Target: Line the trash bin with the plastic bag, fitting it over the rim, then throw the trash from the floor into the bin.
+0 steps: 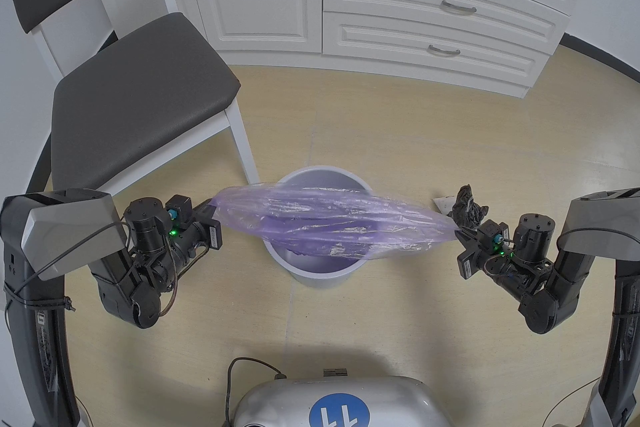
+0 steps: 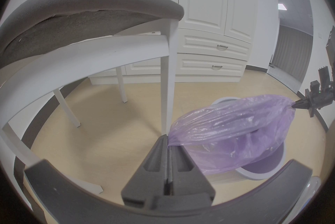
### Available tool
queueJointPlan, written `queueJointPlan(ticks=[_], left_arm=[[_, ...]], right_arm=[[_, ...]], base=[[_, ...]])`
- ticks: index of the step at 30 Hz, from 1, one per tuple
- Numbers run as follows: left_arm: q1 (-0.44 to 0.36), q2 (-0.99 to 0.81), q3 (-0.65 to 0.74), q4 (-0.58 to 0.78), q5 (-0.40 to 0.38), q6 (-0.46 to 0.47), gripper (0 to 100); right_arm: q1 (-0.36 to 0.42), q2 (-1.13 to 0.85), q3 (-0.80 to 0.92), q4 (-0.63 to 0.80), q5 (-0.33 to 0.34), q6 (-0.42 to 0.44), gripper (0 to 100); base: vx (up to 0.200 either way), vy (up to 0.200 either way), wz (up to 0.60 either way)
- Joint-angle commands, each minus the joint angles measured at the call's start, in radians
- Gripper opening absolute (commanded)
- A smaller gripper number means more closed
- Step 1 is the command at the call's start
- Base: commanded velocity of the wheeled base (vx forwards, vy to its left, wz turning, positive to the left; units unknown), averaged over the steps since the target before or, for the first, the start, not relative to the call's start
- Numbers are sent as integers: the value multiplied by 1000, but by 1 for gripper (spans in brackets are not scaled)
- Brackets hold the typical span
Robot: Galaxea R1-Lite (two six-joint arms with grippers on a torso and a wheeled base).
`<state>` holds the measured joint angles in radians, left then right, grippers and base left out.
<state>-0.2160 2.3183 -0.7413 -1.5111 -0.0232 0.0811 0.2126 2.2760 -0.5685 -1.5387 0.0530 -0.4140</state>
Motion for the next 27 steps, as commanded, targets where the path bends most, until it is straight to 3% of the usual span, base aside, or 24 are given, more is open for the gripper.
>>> queueJointPlan(ticks=[1, 16, 22, 27], left_arm=[[4, 1, -4, 5, 0, 0, 0], [20, -10, 6, 20, 0, 3, 0], [40, -31, 71, 19, -12, 71, 0], [43, -48, 99, 22, -14, 75, 0]], right_arm=[[-2, 27, -5, -3, 1, 0, 0], [-18, 53, -22, -31, 22, -8, 0], [-24, 59, -10, -32, 22, -37, 0], [-28, 43, 47, -32, 71, -85, 0]], base=[[0, 0, 0], [0, 0, 0], [0, 0, 0], [0, 0, 0]])
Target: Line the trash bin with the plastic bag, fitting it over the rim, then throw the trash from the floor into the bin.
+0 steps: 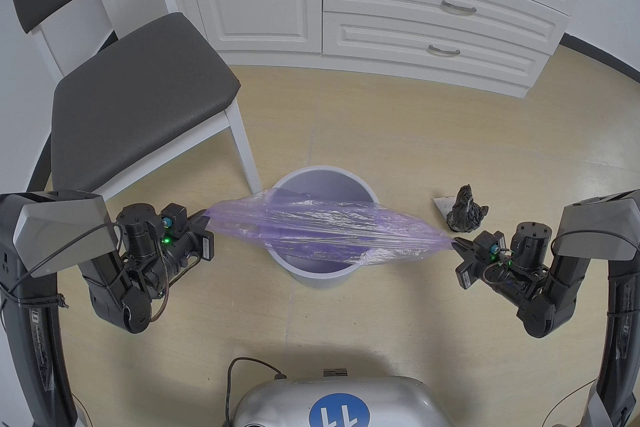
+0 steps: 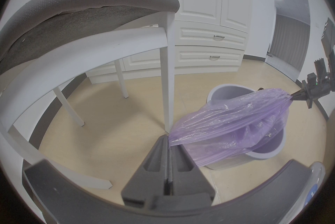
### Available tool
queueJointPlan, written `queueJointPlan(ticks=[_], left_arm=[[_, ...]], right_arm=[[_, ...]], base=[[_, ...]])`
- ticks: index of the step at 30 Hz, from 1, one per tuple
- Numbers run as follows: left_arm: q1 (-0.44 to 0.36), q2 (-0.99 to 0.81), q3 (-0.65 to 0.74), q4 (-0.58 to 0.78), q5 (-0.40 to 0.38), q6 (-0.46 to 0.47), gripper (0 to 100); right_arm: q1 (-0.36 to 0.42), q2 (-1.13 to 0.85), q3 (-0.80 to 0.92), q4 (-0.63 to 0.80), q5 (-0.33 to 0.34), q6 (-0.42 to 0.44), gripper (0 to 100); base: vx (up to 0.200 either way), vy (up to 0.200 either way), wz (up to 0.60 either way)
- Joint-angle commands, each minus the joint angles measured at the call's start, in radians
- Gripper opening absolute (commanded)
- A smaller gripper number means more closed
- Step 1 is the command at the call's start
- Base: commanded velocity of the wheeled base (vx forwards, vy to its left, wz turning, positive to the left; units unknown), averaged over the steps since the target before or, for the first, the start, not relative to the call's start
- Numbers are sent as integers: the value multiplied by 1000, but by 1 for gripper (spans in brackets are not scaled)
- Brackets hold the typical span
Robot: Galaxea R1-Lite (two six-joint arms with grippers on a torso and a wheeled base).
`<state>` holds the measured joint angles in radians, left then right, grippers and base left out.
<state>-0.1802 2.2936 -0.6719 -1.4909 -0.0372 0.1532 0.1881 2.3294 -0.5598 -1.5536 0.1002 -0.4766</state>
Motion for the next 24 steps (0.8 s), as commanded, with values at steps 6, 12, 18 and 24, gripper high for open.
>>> queueJointPlan(ticks=[6, 12, 18, 24], left_arm=[[11, -103, 118, 46, -81, 3, 0], [4, -128, 161, 54, -113, 3, 0], [2, -103, 193, 52, -115, 74, 0], [-21, -20, 172, 41, -113, 78, 0]], right_arm=[[-15, -51, 118, -17, 73, -103, 0], [-15, -77, 166, -17, 95, -137, 0], [-15, -71, 184, -17, 96, -163, 0], [-1, -5, 149, -17, 95, -163, 0]], base=[[0, 0, 0], [0, 0, 0], [0, 0, 0], [0, 0, 0]])
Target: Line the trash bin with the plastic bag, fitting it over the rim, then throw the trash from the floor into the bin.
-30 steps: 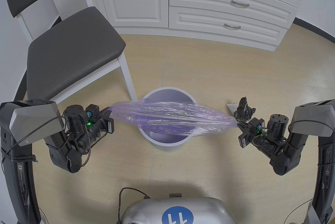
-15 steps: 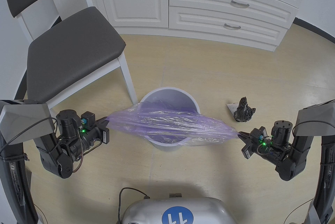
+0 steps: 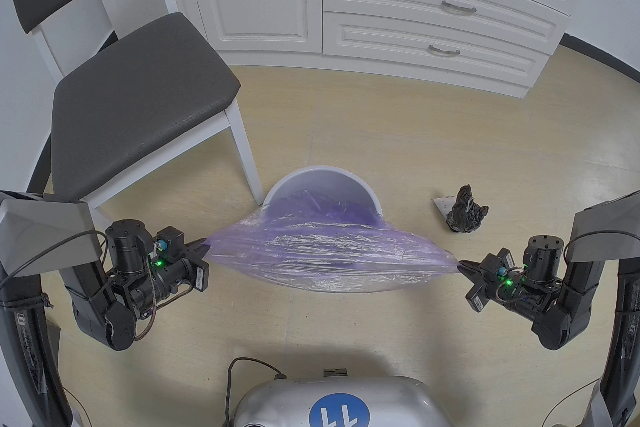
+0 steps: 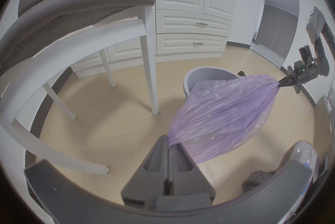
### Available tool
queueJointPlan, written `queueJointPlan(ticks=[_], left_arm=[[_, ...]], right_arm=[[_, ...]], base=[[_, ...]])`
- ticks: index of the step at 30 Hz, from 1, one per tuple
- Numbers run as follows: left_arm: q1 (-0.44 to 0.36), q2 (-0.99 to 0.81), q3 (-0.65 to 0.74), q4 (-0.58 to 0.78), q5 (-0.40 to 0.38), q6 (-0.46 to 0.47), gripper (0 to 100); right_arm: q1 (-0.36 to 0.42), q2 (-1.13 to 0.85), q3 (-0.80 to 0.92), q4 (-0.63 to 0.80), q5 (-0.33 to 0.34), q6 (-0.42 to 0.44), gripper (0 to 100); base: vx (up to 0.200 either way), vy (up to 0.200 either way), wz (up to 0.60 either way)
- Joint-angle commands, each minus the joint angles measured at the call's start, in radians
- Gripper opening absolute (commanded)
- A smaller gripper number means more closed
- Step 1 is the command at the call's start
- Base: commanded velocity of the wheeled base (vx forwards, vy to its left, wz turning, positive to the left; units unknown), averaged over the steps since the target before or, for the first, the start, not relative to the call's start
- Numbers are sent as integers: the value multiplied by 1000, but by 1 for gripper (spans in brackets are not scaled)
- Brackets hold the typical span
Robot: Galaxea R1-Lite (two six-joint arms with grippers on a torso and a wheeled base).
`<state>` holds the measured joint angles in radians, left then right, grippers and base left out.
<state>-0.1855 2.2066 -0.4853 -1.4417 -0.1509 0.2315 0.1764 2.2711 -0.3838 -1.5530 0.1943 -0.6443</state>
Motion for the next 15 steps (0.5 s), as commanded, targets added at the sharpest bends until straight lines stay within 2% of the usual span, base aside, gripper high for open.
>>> queueJointPlan(ticks=[1, 6, 7, 10, 12, 15], left_arm=[[-23, 90, -32, -9, 7, 0, 0], [-34, 160, -90, -16, 14, -4, 0], [-34, 202, -130, -45, 17, -8, 0], [-34, 214, -147, -59, 31, -9, 0], [-34, 240, -187, -85, 94, -20, 0], [-35, 240, -202, -86, 103, -34, 0]], right_arm=[[12, 73, -49, -18, -3, 6, 0], [22, 136, -119, -18, -7, 17, 0], [31, 166, -164, -18, -9, 48, 0], [35, 171, -179, -18, -10, 63, 0], [46, 173, -204, -18, -30, 110, 0], [54, 171, -222, -18, -45, 144, 0]], base=[[0, 0, 0], [0, 0, 0], [0, 0, 0], [0, 0, 0], [0, 0, 0], [0, 0, 0]])
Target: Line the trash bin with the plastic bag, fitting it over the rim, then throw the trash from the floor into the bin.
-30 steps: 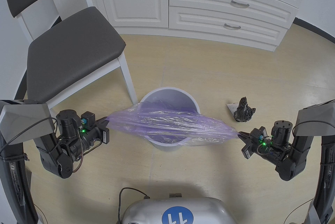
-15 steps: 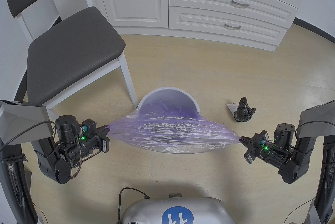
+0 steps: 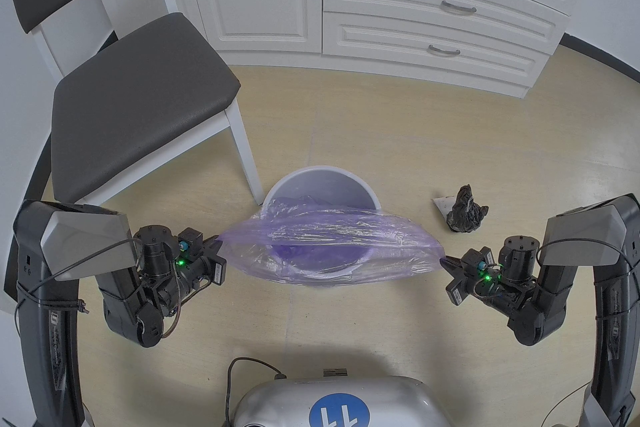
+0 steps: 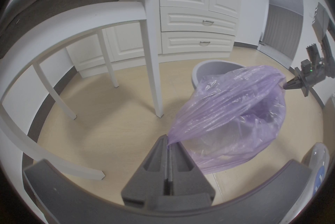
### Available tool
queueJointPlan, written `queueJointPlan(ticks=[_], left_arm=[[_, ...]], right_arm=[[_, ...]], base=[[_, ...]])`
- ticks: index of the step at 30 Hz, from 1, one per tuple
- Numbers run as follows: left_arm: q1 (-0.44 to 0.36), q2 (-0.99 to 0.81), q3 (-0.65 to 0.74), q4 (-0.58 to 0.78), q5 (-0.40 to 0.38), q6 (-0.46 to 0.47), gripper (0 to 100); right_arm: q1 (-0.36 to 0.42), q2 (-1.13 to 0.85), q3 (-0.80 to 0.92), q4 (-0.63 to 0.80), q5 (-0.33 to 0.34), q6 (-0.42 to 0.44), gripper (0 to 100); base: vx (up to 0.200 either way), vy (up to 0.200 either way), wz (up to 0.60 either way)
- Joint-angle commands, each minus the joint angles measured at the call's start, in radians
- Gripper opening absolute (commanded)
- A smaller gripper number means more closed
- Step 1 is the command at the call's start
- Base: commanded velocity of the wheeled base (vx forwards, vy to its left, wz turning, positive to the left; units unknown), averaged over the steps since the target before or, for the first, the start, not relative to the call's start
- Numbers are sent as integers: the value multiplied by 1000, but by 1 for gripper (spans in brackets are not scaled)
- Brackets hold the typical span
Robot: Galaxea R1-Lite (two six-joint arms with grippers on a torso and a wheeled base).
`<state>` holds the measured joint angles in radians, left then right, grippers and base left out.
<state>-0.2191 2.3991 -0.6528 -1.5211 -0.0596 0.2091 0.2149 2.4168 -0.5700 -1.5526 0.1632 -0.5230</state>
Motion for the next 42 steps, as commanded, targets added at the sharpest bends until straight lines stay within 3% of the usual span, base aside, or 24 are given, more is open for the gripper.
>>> queueJointPlan(ticks=[1, 17, 18, 23, 27, 29, 30, 31, 32, 36, 37, 39, 42], left_arm=[[0, 44, -39, -7, 14, -19, 0], [-9, 17, -128, -5, 73, -132, 0], [-12, 12, -126, -5, 73, -142, 0], [-26, -3, -126, -7, 73, -159, 0], [-31, -20, -119, -7, 75, -162, 0], [-31, -23, -117, -7, 75, -162, 0], [-31, -21, -117, -7, 75, -162, 0], [-31, -21, -117, -7, 75, -162, 0], [-31, -18, -117, -7, 75, -162, 0], [-28, -17, -119, -7, 75, -160, 0], [-28, -17, -119, -7, 75, -160, 0], [-28, -15, -119, -7, 75, -160, 0], [-28, -15, -119, -5, 75, -160, 0]], right_arm=[[17, 22, -41, -18, -13, 34, 0], [37, 16, -106, -18, -47, 107, 0], [37, 15, -105, -18, -48, 107, 100], [20, -22, -59, -18, -30, 112, 100], [-28, -110, 32, -18, 108, 139, 100], [-66, -157, 78, -18, 269, 175, 100], [-77, -165, 85, -18, 315, 192, 100], [-77, -165, 85, -18, 315, 192, 100], [-104, -176, 101, -18, 430, 241, 100], [-154, -171, 93, -18, 613, 391, 100], [-154, -171, 93, -18, 613, 391, 100], [-163, -179, 81, -18, 668, 529, 100], [-161, -183, 65, -18, 668, 592, 100]], base=[[0, 0, 0], [0, 0, 0], [0, 0, 0], [0, 0, 0], [0, 0, 0], [0, 0, 0], [0, 0, 0], [0, 0, 0], [0, 0, 0], [0, 0, 0], [0, 0, 0], [0, 0, 0], [0, 0, 0]])
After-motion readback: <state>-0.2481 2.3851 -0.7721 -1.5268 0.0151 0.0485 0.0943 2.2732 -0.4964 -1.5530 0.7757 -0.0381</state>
